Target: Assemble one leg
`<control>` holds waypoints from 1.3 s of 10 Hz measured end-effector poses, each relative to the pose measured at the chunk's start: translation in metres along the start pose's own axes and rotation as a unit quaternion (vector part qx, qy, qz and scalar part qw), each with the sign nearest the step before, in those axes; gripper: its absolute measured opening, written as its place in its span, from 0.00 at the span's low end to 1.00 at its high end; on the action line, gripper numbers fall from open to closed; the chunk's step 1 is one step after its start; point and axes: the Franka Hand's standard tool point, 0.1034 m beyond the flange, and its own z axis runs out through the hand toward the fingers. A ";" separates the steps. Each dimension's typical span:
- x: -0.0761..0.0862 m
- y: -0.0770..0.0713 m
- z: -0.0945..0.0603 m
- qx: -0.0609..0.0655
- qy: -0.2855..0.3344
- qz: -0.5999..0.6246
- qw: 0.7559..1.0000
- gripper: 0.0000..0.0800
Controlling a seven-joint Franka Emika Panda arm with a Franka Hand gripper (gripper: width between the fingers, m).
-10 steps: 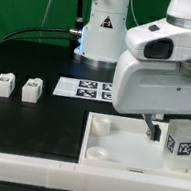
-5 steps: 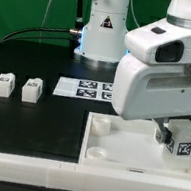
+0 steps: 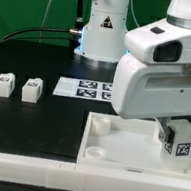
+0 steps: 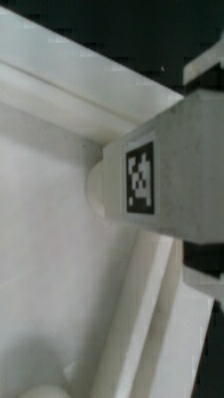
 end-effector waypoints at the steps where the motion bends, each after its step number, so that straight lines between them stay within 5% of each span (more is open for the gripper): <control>1: 0.000 0.000 0.000 0.000 0.000 0.043 0.999 0.36; 4: 0.001 0.000 0.001 0.005 0.010 0.206 0.978 0.37; 7: 0.001 0.000 0.001 0.006 0.010 0.375 0.927 0.37; 10: 0.000 0.002 0.001 0.017 0.006 0.530 0.847 0.37; 13: 0.002 0.000 0.002 0.029 0.003 0.700 0.713 0.37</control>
Offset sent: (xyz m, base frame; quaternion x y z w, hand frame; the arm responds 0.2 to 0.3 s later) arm -0.0058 -0.0003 0.0030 -0.0095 0.0266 0.2392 0.9706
